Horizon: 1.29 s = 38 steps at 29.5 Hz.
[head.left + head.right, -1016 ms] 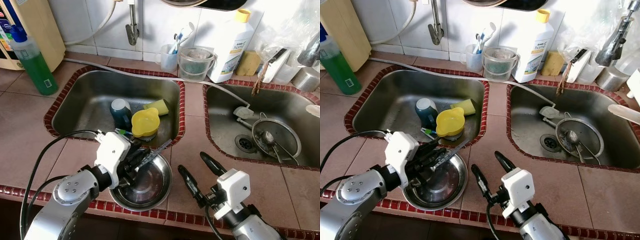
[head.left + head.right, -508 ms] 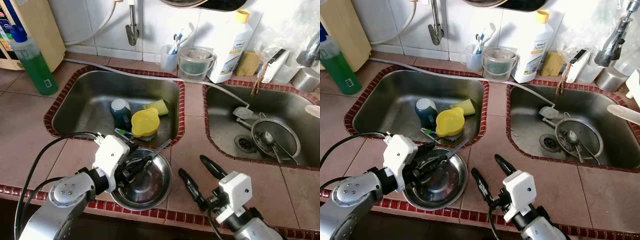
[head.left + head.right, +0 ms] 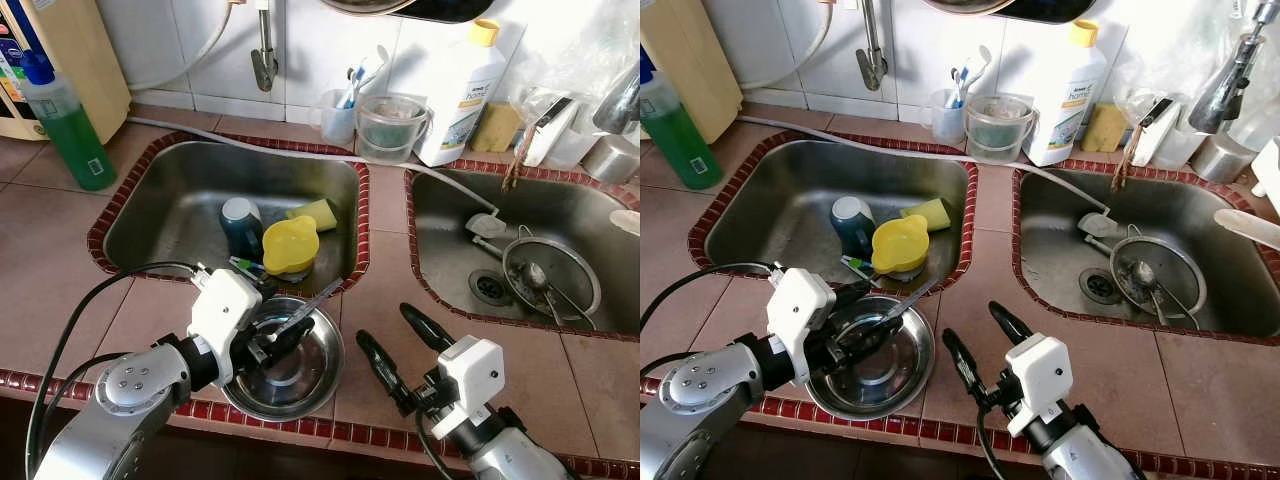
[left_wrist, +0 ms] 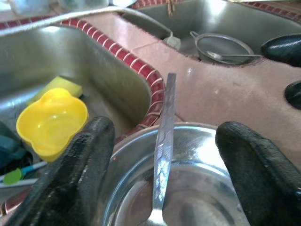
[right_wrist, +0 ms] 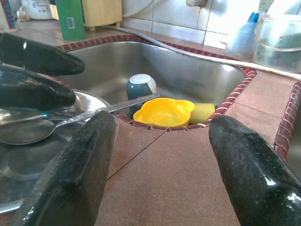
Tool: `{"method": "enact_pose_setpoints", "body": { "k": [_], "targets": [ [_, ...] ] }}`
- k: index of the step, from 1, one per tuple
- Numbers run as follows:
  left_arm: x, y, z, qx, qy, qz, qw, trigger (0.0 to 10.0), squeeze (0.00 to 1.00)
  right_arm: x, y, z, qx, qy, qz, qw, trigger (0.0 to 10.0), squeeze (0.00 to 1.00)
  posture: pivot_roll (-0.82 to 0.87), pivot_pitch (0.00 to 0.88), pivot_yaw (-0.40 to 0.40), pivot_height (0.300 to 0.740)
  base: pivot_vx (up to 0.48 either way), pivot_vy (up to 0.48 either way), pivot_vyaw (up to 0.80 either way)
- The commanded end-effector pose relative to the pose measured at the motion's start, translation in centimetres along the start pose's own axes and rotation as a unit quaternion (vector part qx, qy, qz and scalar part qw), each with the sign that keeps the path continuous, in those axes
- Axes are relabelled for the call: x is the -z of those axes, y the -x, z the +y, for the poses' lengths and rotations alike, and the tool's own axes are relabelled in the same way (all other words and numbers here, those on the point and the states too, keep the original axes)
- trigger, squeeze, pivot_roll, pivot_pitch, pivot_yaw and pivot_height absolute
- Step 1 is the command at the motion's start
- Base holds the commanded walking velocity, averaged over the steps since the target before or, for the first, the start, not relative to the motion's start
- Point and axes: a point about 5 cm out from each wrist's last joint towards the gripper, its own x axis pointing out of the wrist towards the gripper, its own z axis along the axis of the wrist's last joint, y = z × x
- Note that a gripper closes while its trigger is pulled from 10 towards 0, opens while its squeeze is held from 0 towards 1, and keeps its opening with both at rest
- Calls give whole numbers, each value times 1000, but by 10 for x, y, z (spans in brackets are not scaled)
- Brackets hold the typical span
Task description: Kitchen organization
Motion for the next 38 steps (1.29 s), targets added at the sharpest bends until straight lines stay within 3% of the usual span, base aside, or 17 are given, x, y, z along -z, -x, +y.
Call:
{"method": "enact_pose_setpoints", "body": {
  "k": [1, 2, 4, 5, 16, 19, 32, 38],
  "targets": [
    [-1, 1, -5, 7, -12, 9, 1000, 10000, 827, -1, 3, -4, 2, 4, 3, 1000, 10000, 0, -174, 145, -49, 740, 0, 0, 0],
    [0, 1, -6, 8, -13, 12, 1000, 10000, 188, -1, 3, -5, 2, 4, 4, 1000, 10000, 0, -174, 145, -50, 740, 0, 0, 0],
    [0, 1, -7, 9, -13, 13, 1000, 10000, 188, 0, 4, -5, 3, 3, 5, 1000, 10000, 0, -174, 145, -50, 740, 0, 0, 0],
    [1, 1, -8, 9, -10, 14, 1000, 10000, 0, 0, 4, -5, 3, 4, 5, 1000, 10000, 0, -174, 146, -51, 740, 0, 0, 0],
    [4, -1, -2, -48, -23, 8, 999, 10000, 0, 0, -3, -10, 28, 9, 0, 1000, 10000, 0, -170, 132, -53, 740, 0, 0, 0],
    [1, -2, 2, -84, -17, -9, 996, 10000, 0, -1, -5, -15, 53, 18, -7, 998, 10000, 0, -170, 124, -53, 740, 0, 0, 0],
    [3, 1, -6, -86, -7, -25, 996, 10000, 0, 0, -8, -16, 61, 17, -10, 998, 10000, 0, -163, 112, -61, 740, 0, 0, 0],
    [-5, 5, -13, -41, -5, -27, 999, 10000, 0, -1, -9, -17, 57, 20, -11, 998, 10000, 0, -163, 124, -62, 740, 0, 0, 0]
  ]
}}
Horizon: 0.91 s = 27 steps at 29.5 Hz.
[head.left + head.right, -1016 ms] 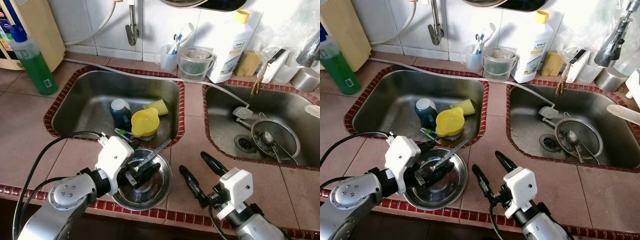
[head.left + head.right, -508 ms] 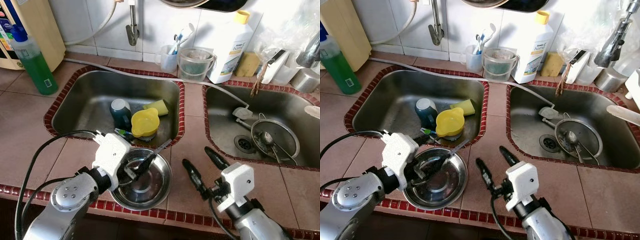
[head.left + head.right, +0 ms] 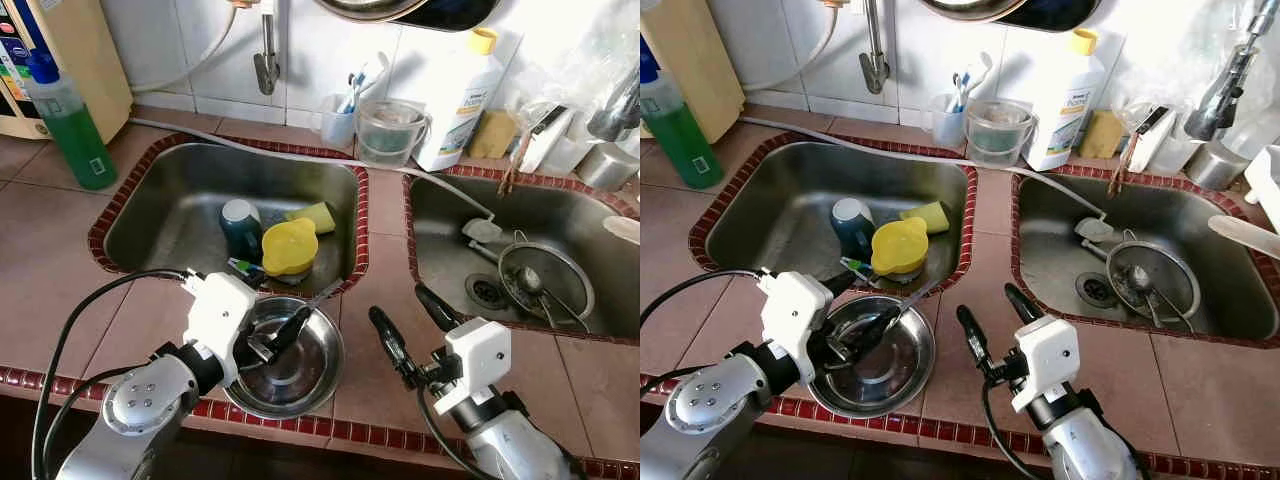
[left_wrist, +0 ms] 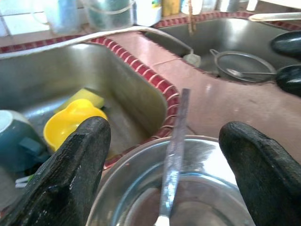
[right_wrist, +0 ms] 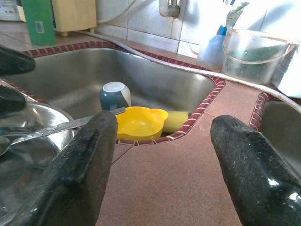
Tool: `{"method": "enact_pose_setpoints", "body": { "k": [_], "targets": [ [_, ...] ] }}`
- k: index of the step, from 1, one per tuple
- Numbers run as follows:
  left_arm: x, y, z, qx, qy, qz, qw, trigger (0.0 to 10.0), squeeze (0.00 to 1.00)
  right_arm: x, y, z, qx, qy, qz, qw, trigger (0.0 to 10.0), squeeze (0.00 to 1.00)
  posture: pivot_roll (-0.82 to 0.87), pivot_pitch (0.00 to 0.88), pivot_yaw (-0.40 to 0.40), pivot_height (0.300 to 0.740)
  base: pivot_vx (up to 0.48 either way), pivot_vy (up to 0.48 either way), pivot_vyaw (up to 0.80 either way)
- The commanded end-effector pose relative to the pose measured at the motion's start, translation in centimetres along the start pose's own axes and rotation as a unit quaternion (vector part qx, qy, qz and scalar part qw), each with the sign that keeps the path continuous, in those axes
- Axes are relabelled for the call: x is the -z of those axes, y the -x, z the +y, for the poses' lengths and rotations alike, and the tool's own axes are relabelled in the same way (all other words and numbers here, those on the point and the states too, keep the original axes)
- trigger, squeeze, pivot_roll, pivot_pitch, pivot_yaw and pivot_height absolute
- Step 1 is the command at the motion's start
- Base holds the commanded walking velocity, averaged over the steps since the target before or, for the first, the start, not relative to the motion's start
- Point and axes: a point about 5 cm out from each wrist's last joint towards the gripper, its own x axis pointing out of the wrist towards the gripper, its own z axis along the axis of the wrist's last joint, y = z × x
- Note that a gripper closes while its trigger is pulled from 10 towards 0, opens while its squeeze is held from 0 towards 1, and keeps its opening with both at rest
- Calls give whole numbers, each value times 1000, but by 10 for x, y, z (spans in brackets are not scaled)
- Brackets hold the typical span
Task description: Kitchen organization
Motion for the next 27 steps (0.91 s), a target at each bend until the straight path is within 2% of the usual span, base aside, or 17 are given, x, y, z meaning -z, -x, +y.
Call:
{"method": "enact_pose_setpoints", "body": {
  "k": [1, 10, 18, 27],
  "targets": [
    [-4, 4, -6, 19, -2, -4, 1000, 10000, 0, 0, 2, -4, 3, 7, 2, 1000, 10000, 0, -163, 124, -63, 740, 0, 0, 0],
    [-3, 12, -12, 45, -8, 10, 999, 10000, 0, 1, 3, -4, 1, 7, 5, 1000, 10000, 0, -153, 133, -65, 740, 0, 0, 0],
    [13, 1, -20, 63, -14, 48, 997, 10000, 0, 0, -1, -4, -2, 9, 0, 1000, 10000, 0, -165, 132, -61, 740, 0, 0, 0],
    [17, -12, -22, 55, 2, 55, 997, 10000, 0, -1, 3, -5, 10, 11, 0, 1000, 10000, 0, -192, 131, -47, 740, 0, 0, 0]
  ]
}}
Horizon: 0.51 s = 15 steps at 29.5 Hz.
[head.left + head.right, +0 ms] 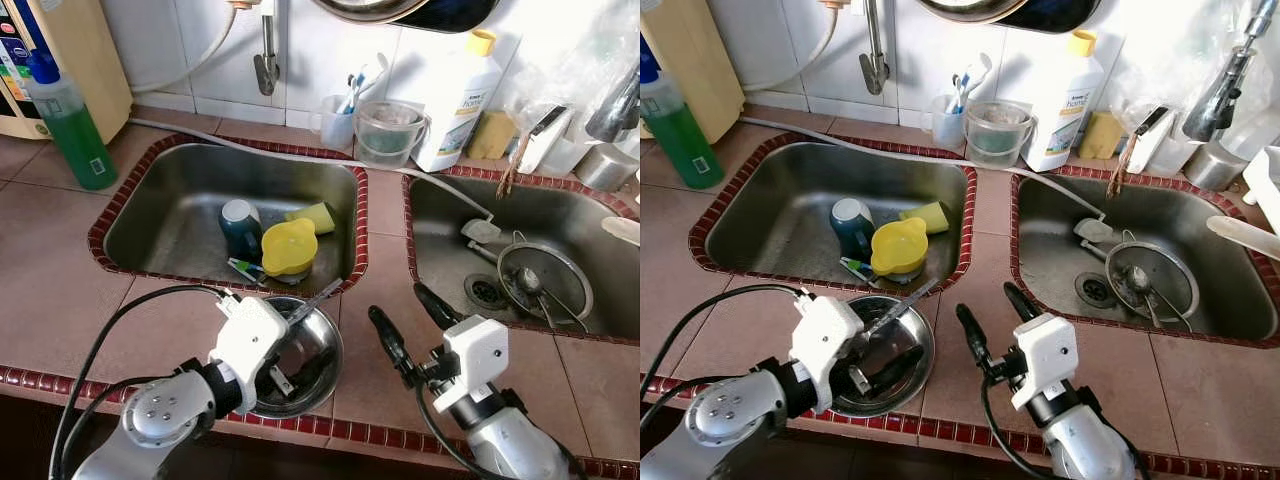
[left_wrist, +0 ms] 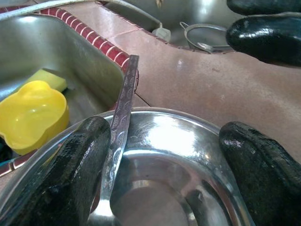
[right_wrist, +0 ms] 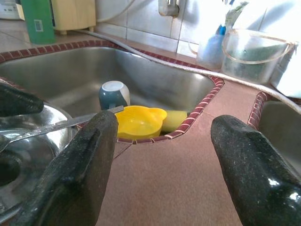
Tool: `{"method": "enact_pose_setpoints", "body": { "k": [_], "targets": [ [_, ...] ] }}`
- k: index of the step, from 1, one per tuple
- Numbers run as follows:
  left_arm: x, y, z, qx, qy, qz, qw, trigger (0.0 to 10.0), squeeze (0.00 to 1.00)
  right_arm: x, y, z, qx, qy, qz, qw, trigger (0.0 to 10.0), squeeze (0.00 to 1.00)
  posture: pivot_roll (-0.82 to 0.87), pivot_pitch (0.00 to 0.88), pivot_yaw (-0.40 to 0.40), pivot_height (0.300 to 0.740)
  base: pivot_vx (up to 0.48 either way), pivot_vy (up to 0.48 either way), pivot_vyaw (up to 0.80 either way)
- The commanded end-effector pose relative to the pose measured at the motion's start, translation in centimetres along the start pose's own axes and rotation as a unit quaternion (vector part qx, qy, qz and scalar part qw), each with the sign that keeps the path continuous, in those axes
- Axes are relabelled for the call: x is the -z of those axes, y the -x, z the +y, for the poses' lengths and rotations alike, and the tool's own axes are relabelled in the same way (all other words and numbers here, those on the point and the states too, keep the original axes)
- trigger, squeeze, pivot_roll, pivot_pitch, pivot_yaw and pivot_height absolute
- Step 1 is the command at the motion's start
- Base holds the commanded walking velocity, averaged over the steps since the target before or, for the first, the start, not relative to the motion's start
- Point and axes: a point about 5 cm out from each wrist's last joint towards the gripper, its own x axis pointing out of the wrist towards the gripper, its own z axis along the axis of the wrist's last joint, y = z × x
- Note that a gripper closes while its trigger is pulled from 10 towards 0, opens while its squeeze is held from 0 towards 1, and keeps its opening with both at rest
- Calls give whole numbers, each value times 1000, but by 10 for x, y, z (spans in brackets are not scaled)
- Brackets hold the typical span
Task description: Kitchen organization
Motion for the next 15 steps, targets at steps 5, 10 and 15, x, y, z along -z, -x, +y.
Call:
{"method": "enact_pose_setpoints", "body": {
  "k": [5, 10, 15],
  "targets": [
    [2, -6, 1, -5, 0, 15, 1000, 10000, 0, -2, 4, -4, 13, 8, -1, 1000, 10000, 0, -197, 130, -41, 740, 0, 0, 0],
    [3, -7, 1, -2, 3, 27, 1000, 10000, 0, -2, 5, -4, 16, 8, -1, 1000, 10000, 0, -200, 131, -40, 740, 0, 0, 0],
    [7, -7, 0, -3, 12, 47, 999, 10000, 0, -2, 6, -4, 16, 10, 1, 1000, 10000, 0, -203, 129, -40, 740, 0, 0, 0]
  ]
}}
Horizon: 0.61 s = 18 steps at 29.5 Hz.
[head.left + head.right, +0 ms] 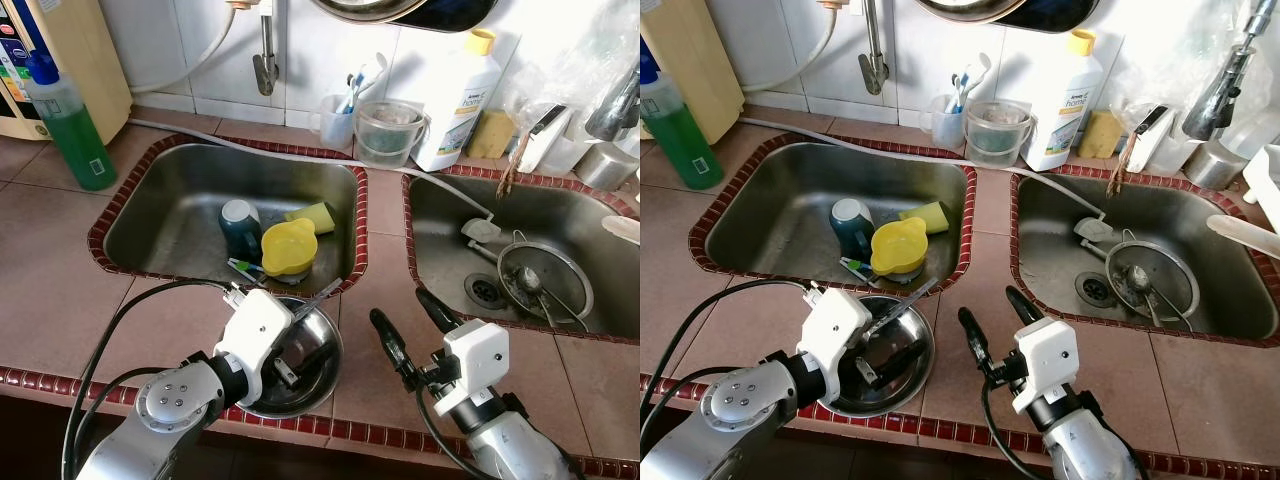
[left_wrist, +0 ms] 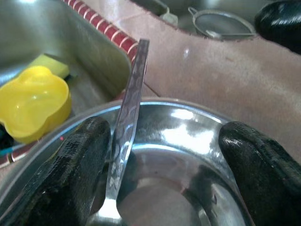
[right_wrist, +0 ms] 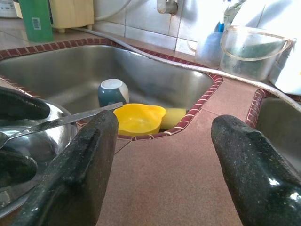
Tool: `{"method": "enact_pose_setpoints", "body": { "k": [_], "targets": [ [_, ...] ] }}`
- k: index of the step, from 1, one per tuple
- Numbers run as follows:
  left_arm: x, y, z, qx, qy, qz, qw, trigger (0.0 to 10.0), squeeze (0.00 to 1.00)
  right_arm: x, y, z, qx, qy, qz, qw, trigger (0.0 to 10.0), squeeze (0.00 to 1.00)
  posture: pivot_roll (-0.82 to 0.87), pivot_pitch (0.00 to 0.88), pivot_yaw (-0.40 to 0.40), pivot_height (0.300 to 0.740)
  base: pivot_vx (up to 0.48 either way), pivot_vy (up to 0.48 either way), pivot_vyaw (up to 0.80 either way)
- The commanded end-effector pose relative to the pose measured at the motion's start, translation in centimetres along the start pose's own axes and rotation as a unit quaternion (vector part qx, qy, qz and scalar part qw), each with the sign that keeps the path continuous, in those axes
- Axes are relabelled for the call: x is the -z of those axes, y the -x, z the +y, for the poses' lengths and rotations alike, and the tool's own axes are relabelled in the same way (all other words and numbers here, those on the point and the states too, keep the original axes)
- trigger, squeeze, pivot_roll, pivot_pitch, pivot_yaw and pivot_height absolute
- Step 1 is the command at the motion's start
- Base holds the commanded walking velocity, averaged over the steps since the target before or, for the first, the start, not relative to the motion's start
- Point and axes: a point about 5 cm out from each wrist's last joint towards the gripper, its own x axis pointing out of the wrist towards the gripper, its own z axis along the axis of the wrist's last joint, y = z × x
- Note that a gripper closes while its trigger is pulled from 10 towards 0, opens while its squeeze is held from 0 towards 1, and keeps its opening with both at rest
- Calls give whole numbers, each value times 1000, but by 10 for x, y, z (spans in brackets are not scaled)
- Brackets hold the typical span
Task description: Kitchen organization
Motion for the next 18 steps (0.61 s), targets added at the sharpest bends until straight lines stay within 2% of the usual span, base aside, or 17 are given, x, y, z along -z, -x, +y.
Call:
{"method": "enact_pose_setpoints", "body": {
  "k": [1, 8, 18],
  "targets": [
    [2, -1, -3, 6, -7, 10, 1000, 10000, 0, -3, 4, -5, 11, 10, -3, 1000, 10000, 0, -203, 129, -40, 740, 0, 0, 0],
    [1, -6, -4, 9, -8, 21, 1000, 10000, 0, -3, 3, -5, 12, 11, -4, 1000, 10000, 0, -210, 124, -33, 740, 0, 0, 0],
    [-2, -22, -9, 21, -12, 34, 999, 10000, 0, -4, 6, -3, 20, 12, -3, 1000, 10000, 0, -236, 124, -15, 740, 0, 0, 0]
  ]
}}
